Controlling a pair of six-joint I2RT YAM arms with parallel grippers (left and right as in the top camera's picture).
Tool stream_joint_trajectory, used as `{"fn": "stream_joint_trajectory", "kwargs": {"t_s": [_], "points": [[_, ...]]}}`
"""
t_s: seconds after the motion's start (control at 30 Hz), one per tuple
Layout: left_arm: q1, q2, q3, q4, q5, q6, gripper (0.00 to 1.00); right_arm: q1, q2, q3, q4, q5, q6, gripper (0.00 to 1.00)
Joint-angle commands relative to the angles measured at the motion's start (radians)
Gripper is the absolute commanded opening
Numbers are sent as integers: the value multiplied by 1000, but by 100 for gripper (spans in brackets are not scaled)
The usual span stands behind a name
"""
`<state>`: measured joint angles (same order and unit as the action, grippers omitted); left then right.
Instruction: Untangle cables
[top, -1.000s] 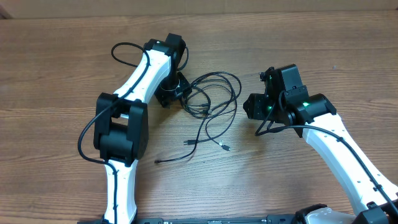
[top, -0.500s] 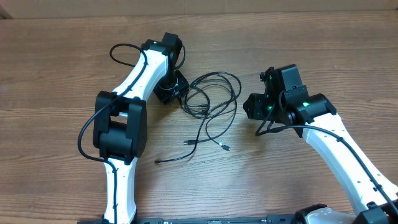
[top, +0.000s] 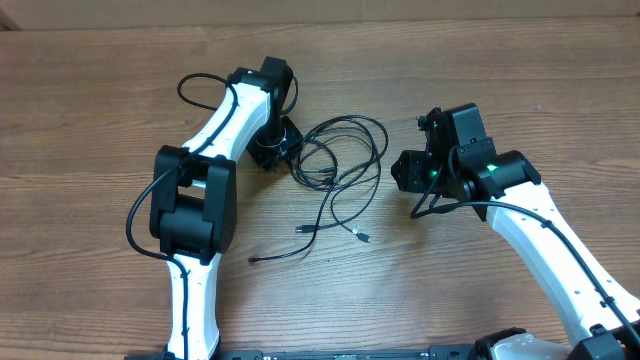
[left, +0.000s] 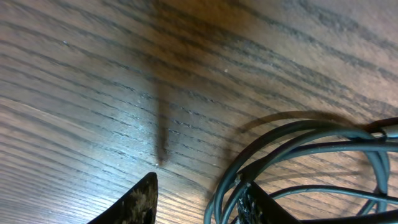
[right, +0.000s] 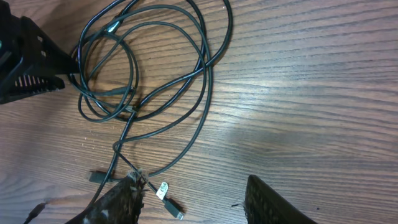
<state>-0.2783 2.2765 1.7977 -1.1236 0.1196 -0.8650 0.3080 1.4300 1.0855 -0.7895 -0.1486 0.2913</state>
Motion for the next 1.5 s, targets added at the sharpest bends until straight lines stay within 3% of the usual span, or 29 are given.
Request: {"fn": "stream_joint_trajectory", "kwargs": {"t_s": [0.0, 0.27, 0.43, 0.8, 1.13, 1.47], "points": [[-13, 10, -18, 10, 3, -10, 41, -1, -3, 25, 1, 14, -4, 51], [-19, 10, -38, 11, -19, -11, 29, -1, -3, 25, 1, 14, -4, 51], [-19, 10, -56, 6, -18, -10, 4, -1, -3, 25, 1, 14, -5, 51], [-17, -93, -7, -42, 13, 102, 4, 0, -3, 25, 17, -4, -5, 57], [-71, -390, -2, -42, 57, 175, 4, 0, -3, 25, 139, -211, -5, 61], [-121, -533, -2, -24, 107, 185, 4, 0, -3, 25, 179, -364, -5, 61]]}}
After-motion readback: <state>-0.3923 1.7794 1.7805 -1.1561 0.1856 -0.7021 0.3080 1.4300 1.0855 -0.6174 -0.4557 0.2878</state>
